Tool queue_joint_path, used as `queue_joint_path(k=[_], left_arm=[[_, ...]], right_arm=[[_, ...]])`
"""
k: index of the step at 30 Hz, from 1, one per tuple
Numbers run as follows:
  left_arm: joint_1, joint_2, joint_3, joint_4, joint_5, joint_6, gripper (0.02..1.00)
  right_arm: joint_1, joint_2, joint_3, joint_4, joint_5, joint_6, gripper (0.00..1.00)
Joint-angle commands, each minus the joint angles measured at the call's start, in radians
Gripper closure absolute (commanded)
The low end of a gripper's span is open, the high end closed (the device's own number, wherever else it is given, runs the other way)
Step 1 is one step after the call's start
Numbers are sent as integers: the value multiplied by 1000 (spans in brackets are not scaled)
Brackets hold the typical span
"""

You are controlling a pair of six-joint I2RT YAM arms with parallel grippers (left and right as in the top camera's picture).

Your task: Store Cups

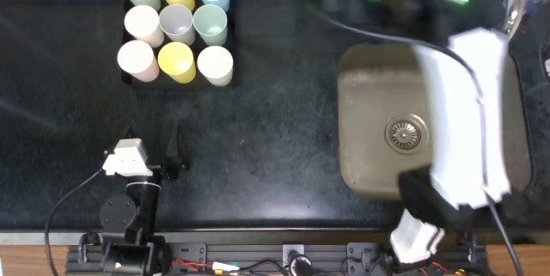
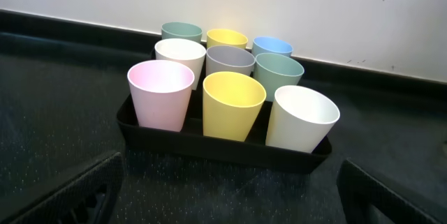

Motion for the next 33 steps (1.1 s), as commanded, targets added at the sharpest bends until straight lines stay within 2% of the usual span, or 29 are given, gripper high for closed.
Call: queue_joint_path(k=[1, 4, 6, 11, 15, 18, 24, 28, 31, 33], left_arm=[[8, -10, -1, -4, 6, 19, 18], [8, -10, -1, -4, 6, 19, 18], [8, -10, -1, -4, 6, 19, 18], [8, -10, -1, -4, 6, 19, 18], [8, -10, -1, -4, 6, 19, 18], [8, -10, -1, -4, 6, 19, 18], [8, -10, -1, -4, 6, 19, 18], [8, -10, -1, -4, 6, 19, 20], [8, -10, -1, -4, 6, 19, 18], [8, -10, -1, -4, 6, 19, 20]], right_arm=[[-48, -96, -114, -2, 56, 47, 5], [-80, -217, -330, 12, 68, 59, 5], [-88, -337, -544, 97, 81, 60, 3], [-135, -764, -1216, 565, 92, 58, 5], [-165, -1081, -1612, 813, 153, -64, 5], [-171, -1294, -1792, 936, 161, -137, 3], [-171, -1695, -2100, 1260, 118, -137, 5], [-171, -1920, -2292, 1468, 119, -141, 3], [-171, -1869, -2348, 1675, 137, -166, 3], [-171, -1864, -2379, 1770, 108, -166, 5]])
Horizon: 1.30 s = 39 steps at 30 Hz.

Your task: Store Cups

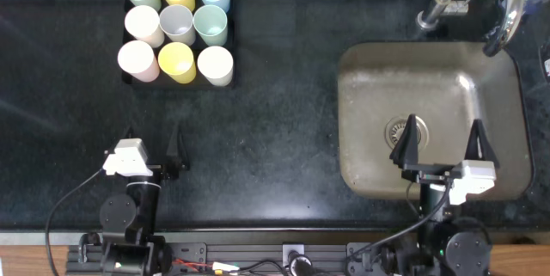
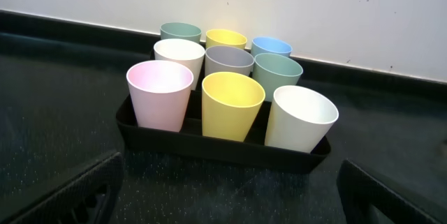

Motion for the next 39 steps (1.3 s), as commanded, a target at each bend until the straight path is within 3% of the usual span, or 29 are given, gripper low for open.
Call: queue_joint_path(k=[1, 12, 18, 23, 30, 39], left_arm=[[8, -10, -1, -4, 2, 19, 18], [8, -10, -1, -4, 2, 19, 18], [8, -10, -1, -4, 2, 19, 18], [8, -10, -1, -4, 2, 19, 18], [8, -10, -1, -4, 2, 19, 18], [8, -10, -1, -4, 2, 19, 20]], right_arm=[[-6, 15, -62, 142, -34, -22, 3], [-6, 15, -288, 354, -80, -26, 3], [-6, 15, -285, 152, -161, -21, 3], [-6, 15, -285, -43, -167, -21, 3], [-6, 17, -285, -45, -177, 123, 3], [-6, 17, -285, -45, -173, 121, 7]])
